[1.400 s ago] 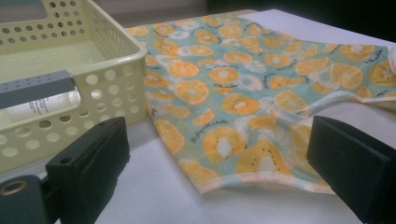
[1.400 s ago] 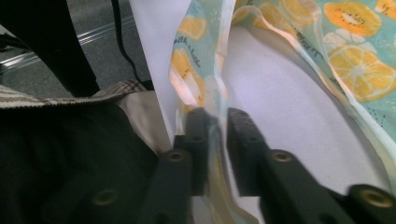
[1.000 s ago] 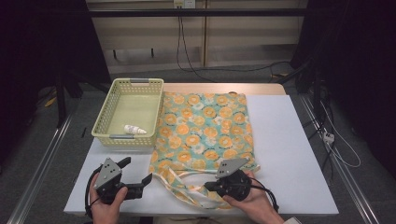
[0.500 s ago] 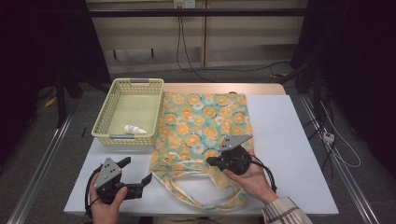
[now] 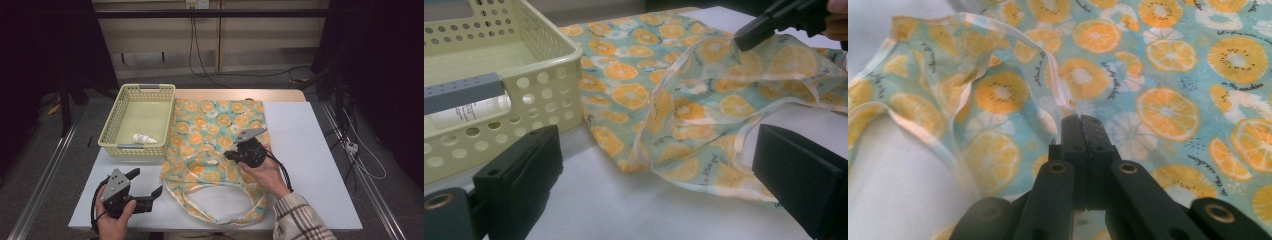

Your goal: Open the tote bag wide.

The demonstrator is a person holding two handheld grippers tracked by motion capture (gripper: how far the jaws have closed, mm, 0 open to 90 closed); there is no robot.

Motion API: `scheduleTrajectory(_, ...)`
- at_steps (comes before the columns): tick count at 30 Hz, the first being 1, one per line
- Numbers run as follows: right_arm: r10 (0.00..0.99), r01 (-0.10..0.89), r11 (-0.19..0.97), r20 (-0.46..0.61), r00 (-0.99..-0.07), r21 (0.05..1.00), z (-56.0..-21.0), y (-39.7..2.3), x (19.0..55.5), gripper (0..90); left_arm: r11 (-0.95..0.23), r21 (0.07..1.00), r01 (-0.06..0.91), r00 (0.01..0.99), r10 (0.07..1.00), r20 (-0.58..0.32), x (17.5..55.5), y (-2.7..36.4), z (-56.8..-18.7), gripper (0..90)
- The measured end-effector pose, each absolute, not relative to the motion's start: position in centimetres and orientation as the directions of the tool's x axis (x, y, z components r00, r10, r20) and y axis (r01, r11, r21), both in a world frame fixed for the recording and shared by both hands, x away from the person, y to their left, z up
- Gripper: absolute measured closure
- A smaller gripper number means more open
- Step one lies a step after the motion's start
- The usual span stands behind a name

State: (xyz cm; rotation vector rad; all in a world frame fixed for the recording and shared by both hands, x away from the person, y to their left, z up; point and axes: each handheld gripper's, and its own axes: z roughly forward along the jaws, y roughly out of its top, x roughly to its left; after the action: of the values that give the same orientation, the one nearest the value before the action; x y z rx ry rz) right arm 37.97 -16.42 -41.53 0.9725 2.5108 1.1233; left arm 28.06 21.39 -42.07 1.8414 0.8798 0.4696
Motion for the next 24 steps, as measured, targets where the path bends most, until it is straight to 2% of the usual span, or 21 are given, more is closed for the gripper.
scheduleTrajectory(15,0.719,0.519,0.490,0.011,-0.694,0.700,-44.0,-16.2,41.8,88.7,-0.232,0.901,0.366,0.658,0.749,-0.074,28.1,21.5,-42.1,5.6)
scheduleTrajectory(18,0.732,0.533,0.484,0.013,-0.681,0.694,-44.3,-16.3,41.9,71.6,-0.232,0.902,0.365,0.658,0.750,-0.073,28.1,21.5,-42.1,5.6)
scheduleTrajectory(20,0.735,0.531,0.483,0.008,-0.679,0.697,-44.1,-16.4,41.8,68.7,-0.235,0.901,0.364,0.658,0.749,-0.070,28.1,21.5,-42.1,5.6)
scheduleTrajectory(22,0.739,0.534,0.454,0.033,-0.673,0.714,-43.6,-16.8,41.6,56.8,-0.232,0.902,0.364,0.658,0.750,-0.073,28.1,21.5,-42.1,5.6)
scheduleTrajectory(24,0.737,0.527,0.440,0.043,-0.675,0.727,-42.9,-17.1,41.2,53.1,-0.232,0.902,0.364,0.658,0.750,-0.072,28.1,21.5,-42.1,5.6)
